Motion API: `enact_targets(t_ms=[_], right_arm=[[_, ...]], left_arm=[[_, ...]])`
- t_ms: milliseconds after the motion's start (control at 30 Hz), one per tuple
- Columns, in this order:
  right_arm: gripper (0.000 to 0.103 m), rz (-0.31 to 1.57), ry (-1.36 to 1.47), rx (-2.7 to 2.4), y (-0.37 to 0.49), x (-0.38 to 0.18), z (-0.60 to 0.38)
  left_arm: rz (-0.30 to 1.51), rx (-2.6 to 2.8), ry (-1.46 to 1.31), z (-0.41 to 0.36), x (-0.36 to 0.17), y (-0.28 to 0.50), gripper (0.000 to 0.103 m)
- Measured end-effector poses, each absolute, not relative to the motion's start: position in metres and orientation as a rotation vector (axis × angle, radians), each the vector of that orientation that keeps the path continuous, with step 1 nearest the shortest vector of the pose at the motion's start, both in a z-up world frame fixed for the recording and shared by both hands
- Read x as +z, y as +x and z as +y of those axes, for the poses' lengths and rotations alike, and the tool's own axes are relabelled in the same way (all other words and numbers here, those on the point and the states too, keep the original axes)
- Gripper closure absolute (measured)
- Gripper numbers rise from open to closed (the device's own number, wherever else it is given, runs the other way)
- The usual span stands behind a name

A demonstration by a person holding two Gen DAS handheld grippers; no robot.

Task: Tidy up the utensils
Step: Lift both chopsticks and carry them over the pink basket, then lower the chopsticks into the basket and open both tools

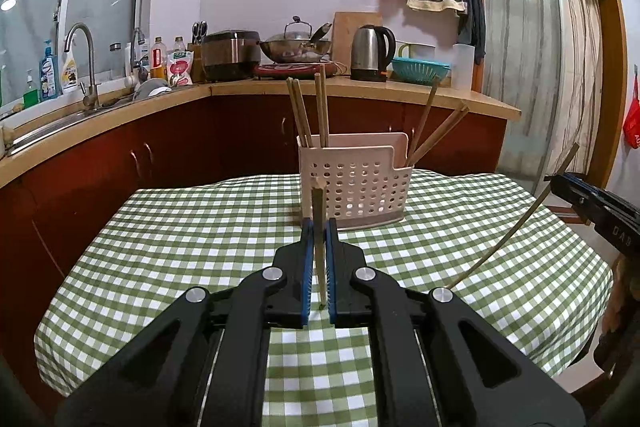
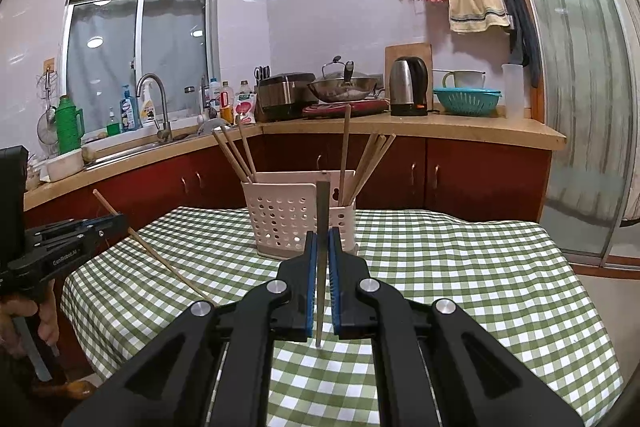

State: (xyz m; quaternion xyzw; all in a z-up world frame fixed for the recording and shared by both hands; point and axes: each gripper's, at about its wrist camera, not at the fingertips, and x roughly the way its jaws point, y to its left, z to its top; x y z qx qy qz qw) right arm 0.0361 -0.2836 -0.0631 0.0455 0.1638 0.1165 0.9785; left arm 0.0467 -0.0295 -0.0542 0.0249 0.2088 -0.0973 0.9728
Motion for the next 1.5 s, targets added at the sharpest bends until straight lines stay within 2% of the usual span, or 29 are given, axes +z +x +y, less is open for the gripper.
enact_targets(t_ms=[333,933,1167,1500], right_arm=[[0.096,0.298,0.126,0.267,0.052,-0.045,-0.284],[0.096,0.052,0.105,0.297,0.103,0.034,-0.282],[0.096,0.044,0.102,0.294,0.140,0.036,-0.281],[0.096,0.160,0.093,0.312,0.185,0.003,-0.270]], left_arm=[[0.358,-0.246,0.048,-0.040,-0.021,0.062,0.097],[0.139,-0.242,0.049,-0.064,0.057,0.112,0.097],[0.142,-0.222,0.050,-0.071,0.058,0.146,0.097],[0.267,-0.196,0.057,-0.072,0.019,0.191,0.097]])
